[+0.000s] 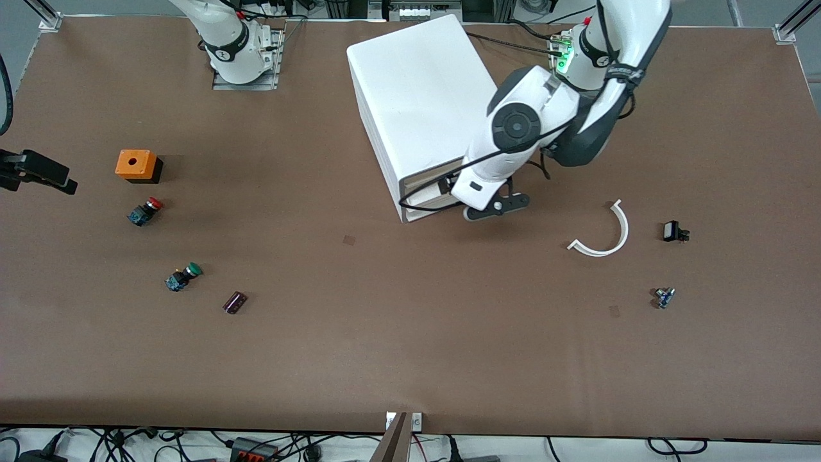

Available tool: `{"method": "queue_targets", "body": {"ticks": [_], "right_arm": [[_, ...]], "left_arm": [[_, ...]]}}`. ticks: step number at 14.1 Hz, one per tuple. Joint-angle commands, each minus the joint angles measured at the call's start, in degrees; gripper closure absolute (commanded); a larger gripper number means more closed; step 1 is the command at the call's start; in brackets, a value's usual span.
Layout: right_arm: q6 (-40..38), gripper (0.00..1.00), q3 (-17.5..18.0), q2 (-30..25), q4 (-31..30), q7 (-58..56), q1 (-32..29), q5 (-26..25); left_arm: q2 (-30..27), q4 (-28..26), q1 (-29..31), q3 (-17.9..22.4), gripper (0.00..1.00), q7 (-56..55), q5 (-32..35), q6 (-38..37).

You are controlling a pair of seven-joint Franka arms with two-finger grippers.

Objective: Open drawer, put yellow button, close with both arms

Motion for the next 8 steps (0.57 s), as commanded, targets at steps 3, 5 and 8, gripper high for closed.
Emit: {"method": "queue_targets", "body": {"ticks": [3,5,8], "right_arm": [[1.6,0.0,-1.2,-3.0,-4.7,-1.4,1.4,-1.1],[3.6,0.0,-1.2,-4.7,-7.6,-1.7,1.4,-1.2],[4.5,0.0,-0.8,-6.7,-11.3,-1.1,1.4,-1.7]], "left_arm": [[-0.9,6.7,10.9,-0.1,0.0,15.4,2.2,-8.0],[-0.8,9.2,14.2,-0.1,0.0,23.0,7.2,-10.8],[-0.9,11.9,18.0,-0.1,0.0,33.0,10.9,-12.7]]}}
